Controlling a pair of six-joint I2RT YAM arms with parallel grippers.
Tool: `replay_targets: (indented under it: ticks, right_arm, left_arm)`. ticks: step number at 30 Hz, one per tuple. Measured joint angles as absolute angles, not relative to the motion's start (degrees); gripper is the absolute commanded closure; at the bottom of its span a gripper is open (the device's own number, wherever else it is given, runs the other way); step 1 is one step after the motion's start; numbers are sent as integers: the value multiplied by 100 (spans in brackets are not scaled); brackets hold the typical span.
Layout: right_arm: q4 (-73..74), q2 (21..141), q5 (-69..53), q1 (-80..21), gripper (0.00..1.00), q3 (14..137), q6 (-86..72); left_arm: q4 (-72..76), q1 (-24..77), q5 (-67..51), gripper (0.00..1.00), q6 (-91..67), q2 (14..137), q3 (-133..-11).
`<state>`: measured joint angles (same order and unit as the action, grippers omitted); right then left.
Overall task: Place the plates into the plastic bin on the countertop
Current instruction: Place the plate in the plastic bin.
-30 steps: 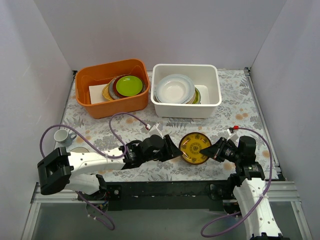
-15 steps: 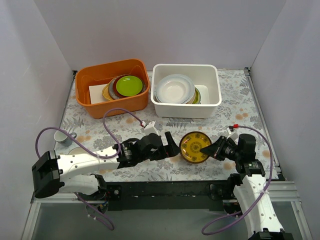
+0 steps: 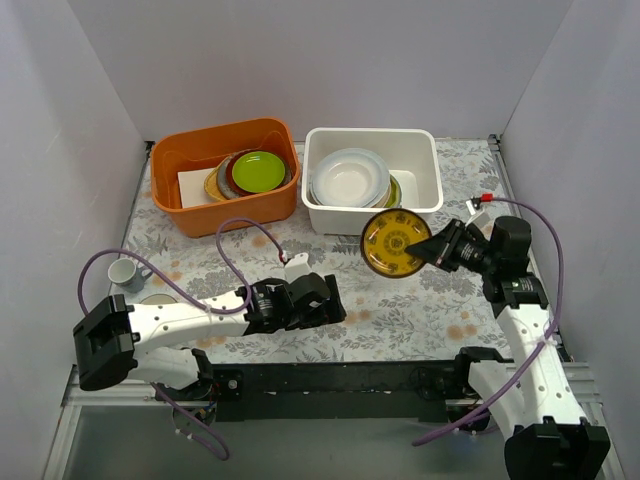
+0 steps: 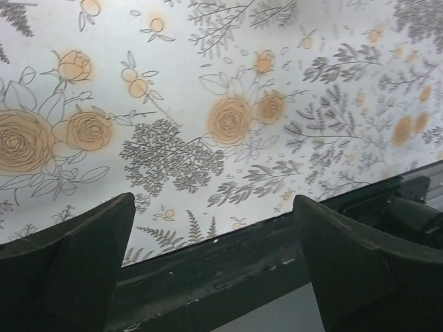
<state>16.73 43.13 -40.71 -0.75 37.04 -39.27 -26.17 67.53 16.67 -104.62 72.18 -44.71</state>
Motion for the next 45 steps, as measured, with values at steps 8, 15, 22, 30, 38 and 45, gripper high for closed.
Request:
replay_targets:
  ticks: [8,15,22,30,38,45]
  right_arm:
    - [1160,5612,-4099,-75,99,4775,-4056]
    - [768,6995,-4088,-78,99,6058,-4132]
    - [543,8077,-3968,-311,99,7116,-4182]
    - [556,9170,-3621,-923,99,7769,-4145]
    - [711,10232,-3417,-1107,99,8619,-3997]
    - [801,10744,-3251,-1297,99,8812,-3857]
  left_arm:
    - [-2910,6803,1647,2,-10591,7382,-4392]
    - [-3175,6814,1649,2,-10652,7382,-4392]
    - [-3398,6952,1653,2,-10792,7373,-4383]
    - [-3632,7133,1658,2,-10923,7354,-4366]
    - [-3909,7266,1684,2,-10951,7347,-4379]
    - [-4073,7330,1710,2,-10947,7391,-4532]
